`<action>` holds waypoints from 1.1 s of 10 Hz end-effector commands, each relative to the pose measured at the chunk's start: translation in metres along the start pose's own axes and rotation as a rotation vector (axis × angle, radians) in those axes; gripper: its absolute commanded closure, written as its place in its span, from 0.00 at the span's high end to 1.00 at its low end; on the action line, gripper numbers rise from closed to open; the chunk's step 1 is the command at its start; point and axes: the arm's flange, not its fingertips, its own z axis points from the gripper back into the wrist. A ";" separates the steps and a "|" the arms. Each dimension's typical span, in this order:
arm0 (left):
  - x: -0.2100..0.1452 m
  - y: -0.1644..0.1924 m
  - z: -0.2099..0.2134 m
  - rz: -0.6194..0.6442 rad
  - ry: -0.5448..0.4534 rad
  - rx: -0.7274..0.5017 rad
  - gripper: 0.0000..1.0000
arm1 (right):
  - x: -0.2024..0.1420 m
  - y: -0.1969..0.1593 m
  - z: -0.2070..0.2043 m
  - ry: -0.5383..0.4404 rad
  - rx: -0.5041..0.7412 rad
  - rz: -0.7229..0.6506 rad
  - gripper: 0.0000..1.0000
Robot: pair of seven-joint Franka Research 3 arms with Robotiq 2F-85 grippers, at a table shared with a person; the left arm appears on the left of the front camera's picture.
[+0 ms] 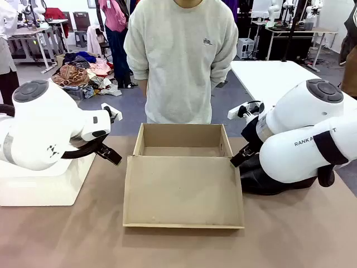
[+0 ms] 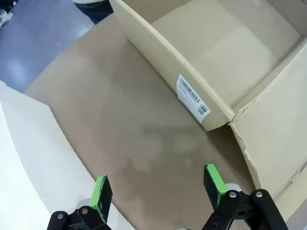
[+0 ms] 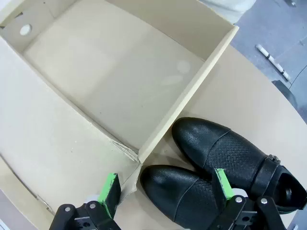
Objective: Pack the shoes into the box.
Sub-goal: Place one shoe of the Shoes into the Shoes Box.
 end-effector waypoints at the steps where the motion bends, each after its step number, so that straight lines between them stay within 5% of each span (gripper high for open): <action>1: 0.001 0.001 0.000 0.002 -0.002 0.001 1.00 | 0.003 0.000 0.003 -0.008 -0.001 0.003 1.00; 11: 0.001 0.001 0.000 0.002 -0.002 0.001 1.00 | 0.003 0.000 0.003 -0.008 -0.001 0.003 1.00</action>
